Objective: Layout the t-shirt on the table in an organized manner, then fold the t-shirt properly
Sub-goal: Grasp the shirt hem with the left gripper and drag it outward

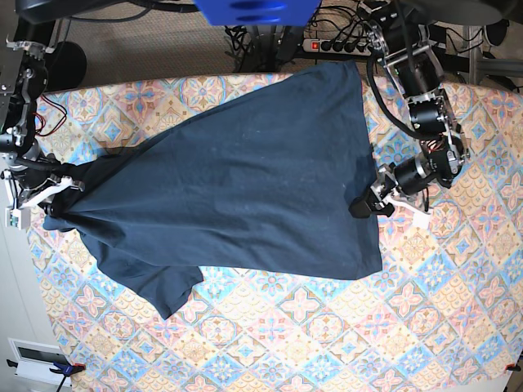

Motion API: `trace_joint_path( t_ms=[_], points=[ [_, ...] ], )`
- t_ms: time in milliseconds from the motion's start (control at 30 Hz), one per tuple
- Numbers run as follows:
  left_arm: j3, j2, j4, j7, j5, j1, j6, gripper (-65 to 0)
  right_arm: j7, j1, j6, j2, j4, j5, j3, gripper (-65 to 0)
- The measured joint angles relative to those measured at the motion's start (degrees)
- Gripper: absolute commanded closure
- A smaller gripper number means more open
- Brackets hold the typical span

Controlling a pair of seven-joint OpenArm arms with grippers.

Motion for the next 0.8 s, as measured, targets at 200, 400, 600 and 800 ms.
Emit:
trace_joint_path(
  t_ms=[200,400,600,800],
  points=[
    [0.0,0.0,-10.8,-4.1,1.2,-4.5,0.5,-10.8,0.0,0.1,0.0,0.0,0.0,0.0,0.0,-0.7],
    [-0.4,-0.3,-14.9,-8.3,1.7,-10.9,0.7,0.0,0.0,0.1,0.0,0.0,0.0,0.0,0.0,-0.7],
    [-0.3,-2.0,-17.8,-9.0,0.7,-23.4,0.2,0.0,0.2,0.0,0.0,0.0,0.0,0.1,0.0,-0.7],
    [-0.3,-4.5,-28.2,-10.2,1.1,-31.1,0.6,-0.7,0.2,0.1,0.0,0.0,0.1,0.2,0.0,-0.7]
  ],
)
